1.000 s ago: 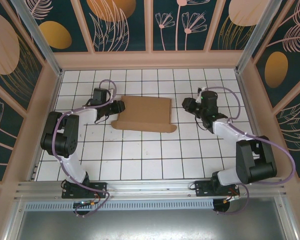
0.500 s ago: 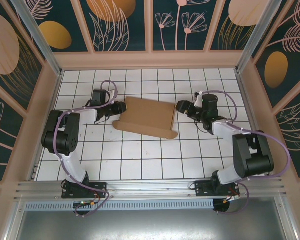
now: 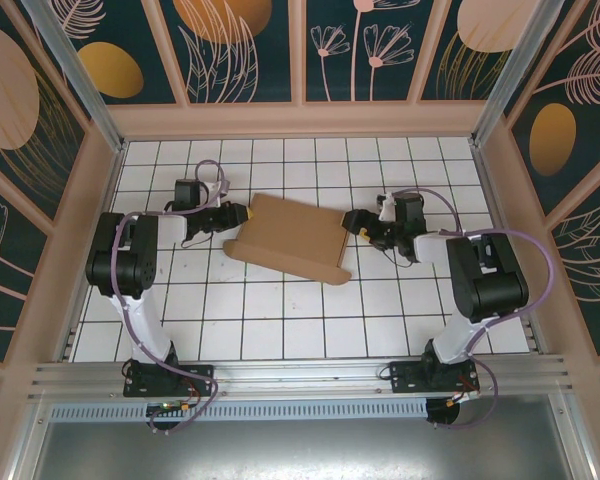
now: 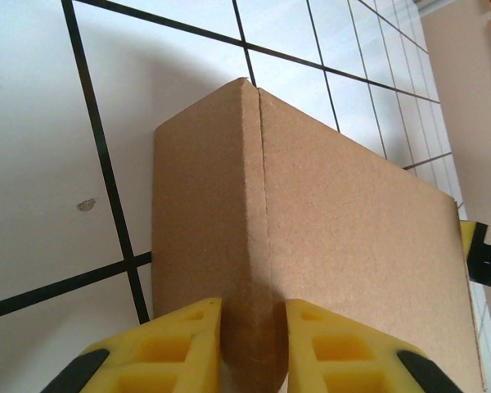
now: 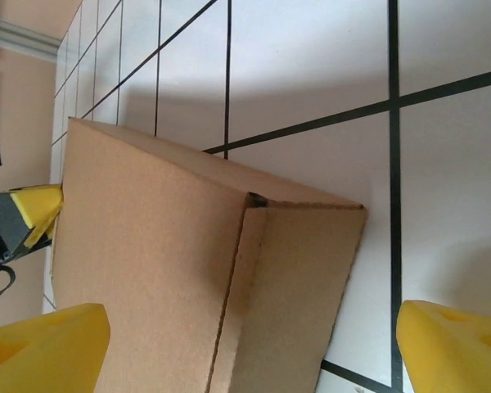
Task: Fold the paper box
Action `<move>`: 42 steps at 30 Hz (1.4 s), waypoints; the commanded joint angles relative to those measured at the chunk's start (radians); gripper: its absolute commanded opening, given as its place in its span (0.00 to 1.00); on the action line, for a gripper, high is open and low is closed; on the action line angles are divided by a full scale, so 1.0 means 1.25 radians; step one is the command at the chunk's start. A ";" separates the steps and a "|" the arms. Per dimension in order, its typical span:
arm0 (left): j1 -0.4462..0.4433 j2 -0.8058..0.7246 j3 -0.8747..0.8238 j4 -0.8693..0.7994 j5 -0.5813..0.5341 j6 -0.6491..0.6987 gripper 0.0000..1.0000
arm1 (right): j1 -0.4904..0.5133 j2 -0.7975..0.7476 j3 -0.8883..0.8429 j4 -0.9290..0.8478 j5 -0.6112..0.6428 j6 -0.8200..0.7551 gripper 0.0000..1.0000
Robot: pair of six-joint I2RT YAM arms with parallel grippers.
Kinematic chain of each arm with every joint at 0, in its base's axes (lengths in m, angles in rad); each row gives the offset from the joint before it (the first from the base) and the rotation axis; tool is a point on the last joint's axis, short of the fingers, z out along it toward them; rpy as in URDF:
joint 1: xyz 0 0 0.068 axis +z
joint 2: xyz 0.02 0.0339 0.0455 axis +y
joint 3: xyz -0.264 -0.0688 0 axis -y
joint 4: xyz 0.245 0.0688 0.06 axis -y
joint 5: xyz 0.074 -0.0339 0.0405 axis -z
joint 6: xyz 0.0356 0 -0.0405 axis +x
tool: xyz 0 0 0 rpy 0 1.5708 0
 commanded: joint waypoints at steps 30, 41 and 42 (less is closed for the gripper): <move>0.046 -0.084 -0.028 -0.118 -0.260 -0.123 0.52 | 0.080 0.030 -0.049 0.251 -0.055 0.251 0.48; -0.097 -0.503 -0.247 -0.020 -0.400 -0.516 0.69 | 0.134 0.006 -0.206 0.509 0.106 0.371 0.46; -0.138 -0.528 -0.288 0.036 -0.420 -0.579 0.70 | 0.148 0.005 -0.206 0.504 0.120 0.369 0.46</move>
